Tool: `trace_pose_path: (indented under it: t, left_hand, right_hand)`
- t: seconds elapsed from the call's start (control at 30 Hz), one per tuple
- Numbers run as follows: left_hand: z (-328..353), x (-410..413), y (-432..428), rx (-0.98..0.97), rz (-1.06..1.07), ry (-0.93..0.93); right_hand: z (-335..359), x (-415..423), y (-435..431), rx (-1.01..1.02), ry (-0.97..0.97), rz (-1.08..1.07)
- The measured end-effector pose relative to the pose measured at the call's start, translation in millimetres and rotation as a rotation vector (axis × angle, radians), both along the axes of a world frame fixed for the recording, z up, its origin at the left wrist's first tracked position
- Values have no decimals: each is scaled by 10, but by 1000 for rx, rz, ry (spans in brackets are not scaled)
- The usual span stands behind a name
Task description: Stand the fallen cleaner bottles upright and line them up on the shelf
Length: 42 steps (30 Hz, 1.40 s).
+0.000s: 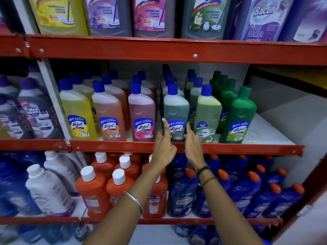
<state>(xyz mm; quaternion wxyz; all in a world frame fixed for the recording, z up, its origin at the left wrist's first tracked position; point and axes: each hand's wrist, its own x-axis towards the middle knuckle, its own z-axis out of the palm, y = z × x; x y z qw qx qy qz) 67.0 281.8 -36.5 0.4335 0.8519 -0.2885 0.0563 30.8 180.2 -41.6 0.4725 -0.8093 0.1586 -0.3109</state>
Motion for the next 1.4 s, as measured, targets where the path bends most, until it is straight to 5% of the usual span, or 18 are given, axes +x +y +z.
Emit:
trace_pose_path:
  t: [0.27, 0.4, 0.5, 0.7, 1.4]
  left_hand:
    - [-16, -24, 134, -72, -100, 41]
    - [-96, -114, 397, -418, 40, -143]
    - [-110, -11, 606, -603, 156, -127]
    - [-111, 326, 807, -596, 30, 187]
    - [-74, 157, 774, -386, 135, 129]
  right_hand:
    - [39, -74, 99, 52, 29, -3]
    - [-21, -172, 430, 40, -208, -148]
    - [13, -108, 701, 29, -247, 62]
    - [51, 252, 954, 78, 35, 284]
    - [174, 116, 1003, 72, 95, 208]
